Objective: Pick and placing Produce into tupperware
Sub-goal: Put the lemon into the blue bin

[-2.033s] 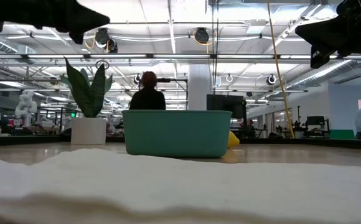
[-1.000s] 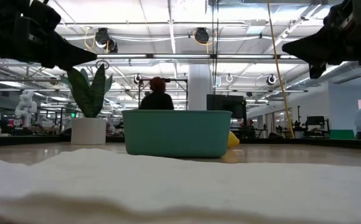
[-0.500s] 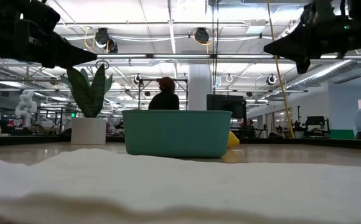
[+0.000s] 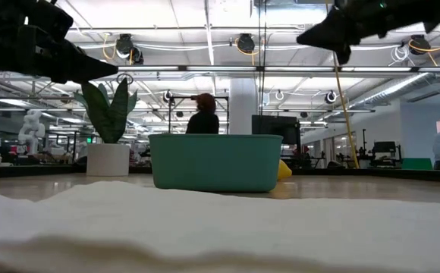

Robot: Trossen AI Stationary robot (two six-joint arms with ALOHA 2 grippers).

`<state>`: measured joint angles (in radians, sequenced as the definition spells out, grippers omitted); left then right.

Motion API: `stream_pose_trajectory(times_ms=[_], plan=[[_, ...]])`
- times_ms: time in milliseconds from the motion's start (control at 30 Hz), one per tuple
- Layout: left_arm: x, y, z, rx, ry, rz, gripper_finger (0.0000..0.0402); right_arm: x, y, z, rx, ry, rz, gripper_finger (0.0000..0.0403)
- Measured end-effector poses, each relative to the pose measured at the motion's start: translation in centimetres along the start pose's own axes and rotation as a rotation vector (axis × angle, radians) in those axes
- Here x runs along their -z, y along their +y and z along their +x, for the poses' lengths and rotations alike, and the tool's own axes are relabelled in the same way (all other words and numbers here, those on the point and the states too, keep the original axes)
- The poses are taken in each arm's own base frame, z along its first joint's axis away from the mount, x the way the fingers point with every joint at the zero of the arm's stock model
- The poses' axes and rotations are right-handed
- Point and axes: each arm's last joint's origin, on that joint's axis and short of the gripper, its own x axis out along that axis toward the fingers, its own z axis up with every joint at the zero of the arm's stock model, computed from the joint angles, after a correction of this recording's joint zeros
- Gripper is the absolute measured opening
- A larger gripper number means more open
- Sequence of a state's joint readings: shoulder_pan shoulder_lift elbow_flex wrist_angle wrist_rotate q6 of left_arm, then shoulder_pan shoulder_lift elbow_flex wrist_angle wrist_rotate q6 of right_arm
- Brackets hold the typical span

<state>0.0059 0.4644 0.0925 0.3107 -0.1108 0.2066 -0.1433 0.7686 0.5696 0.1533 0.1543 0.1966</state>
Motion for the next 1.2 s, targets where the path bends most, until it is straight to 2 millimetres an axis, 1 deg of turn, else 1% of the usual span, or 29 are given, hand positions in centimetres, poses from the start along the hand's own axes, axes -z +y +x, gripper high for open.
stream_pose_trajectory(times_ms=[100,233,333,467,600,833,1033,1200], plan=[[0.0,0.0,0.0,0.0,0.0,-0.005,0.0002,-2.0,0.0,0.8,0.014,0.039,-0.025,0.0],[0.0,0.0,0.0,0.0,0.001,-0.005,0.0013,-3.9,-0.1,1.9,0.019,0.061,-0.026,0.0],[0.0,0.0,0.0,0.0,0.001,-0.004,0.0023,-4.5,-0.4,3.0,0.011,0.092,-0.021,0.0],[0.0,0.0,0.0,0.0,0.001,-0.001,0.0028,-4.7,-1.1,4.8,-0.005,0.153,0.019,0.0],[0.0,0.0,0.0,0.0,0.001,-0.001,0.0021,-4.9,-2.0,6.8,-0.027,0.239,0.069,0.0],[0.0,0.0,0.0,0.0,0.003,0.001,0.0002,-6.6,-2.9,9.9,0.024,0.462,0.082,0.0],[0.2,0.0,0.0,0.004,0.024,0.003,0.0017,-8.3,-3.1,11.6,0.051,0.613,0.073,0.0],[0.2,0.0,0.0,0.003,0.024,0.003,0.0029,-10.0,-3.3,12.5,0.049,0.65,0.088,0.0]])
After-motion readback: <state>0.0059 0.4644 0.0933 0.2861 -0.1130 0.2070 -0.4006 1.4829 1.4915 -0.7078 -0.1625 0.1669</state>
